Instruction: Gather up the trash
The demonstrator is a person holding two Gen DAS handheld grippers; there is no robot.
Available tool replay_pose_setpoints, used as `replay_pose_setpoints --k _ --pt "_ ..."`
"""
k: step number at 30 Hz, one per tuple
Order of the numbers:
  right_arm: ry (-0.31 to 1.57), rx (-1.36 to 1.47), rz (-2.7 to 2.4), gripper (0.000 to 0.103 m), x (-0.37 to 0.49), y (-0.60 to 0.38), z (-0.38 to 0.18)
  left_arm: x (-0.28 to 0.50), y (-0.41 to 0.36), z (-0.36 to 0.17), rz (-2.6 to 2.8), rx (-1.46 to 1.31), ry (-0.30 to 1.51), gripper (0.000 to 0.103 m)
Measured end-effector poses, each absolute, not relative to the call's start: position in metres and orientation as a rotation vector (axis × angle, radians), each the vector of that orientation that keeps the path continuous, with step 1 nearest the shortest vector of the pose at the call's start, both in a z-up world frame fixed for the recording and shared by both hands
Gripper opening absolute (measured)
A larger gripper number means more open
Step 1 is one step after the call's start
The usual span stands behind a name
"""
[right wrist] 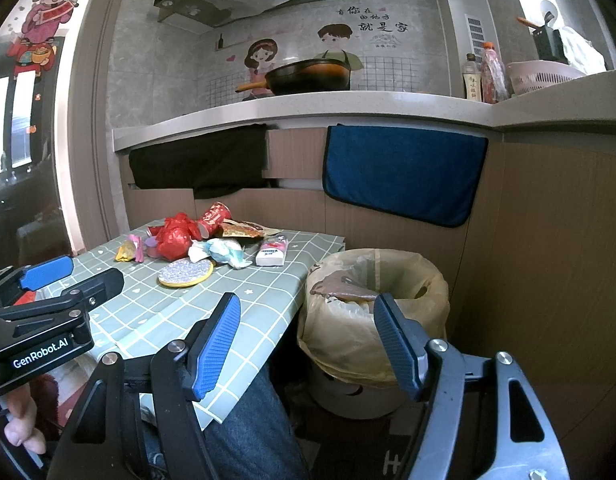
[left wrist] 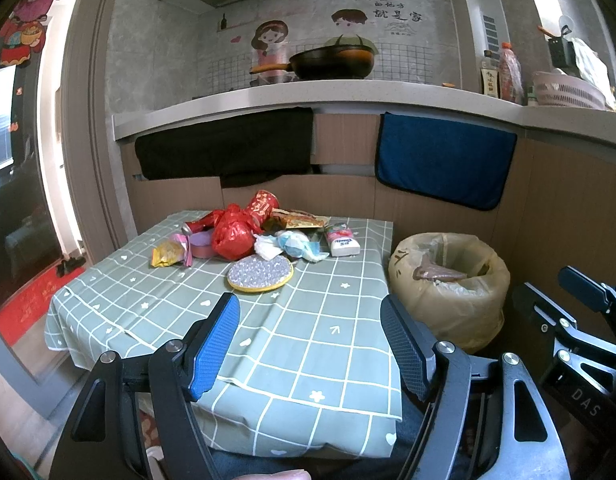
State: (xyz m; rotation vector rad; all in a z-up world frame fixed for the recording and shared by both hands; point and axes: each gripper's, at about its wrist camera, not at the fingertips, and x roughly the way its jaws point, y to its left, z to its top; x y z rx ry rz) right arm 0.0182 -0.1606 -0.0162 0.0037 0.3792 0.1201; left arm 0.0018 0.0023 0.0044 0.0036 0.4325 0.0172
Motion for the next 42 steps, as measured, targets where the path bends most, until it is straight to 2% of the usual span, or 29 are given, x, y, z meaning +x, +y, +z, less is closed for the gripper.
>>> replay_pose_setpoints --k 32,42 --pt "0.38 0.019 0.116 0.067 0.016 -0.168 -0.018 0.004 0.006 0.004 0.026 0.004 0.445 0.073" --pt "0.395 -0.009 0.161 0.067 0.054 -0.162 -0.015 0.047 0.033 0.007 0.086 -0.061 0.463 0.073"
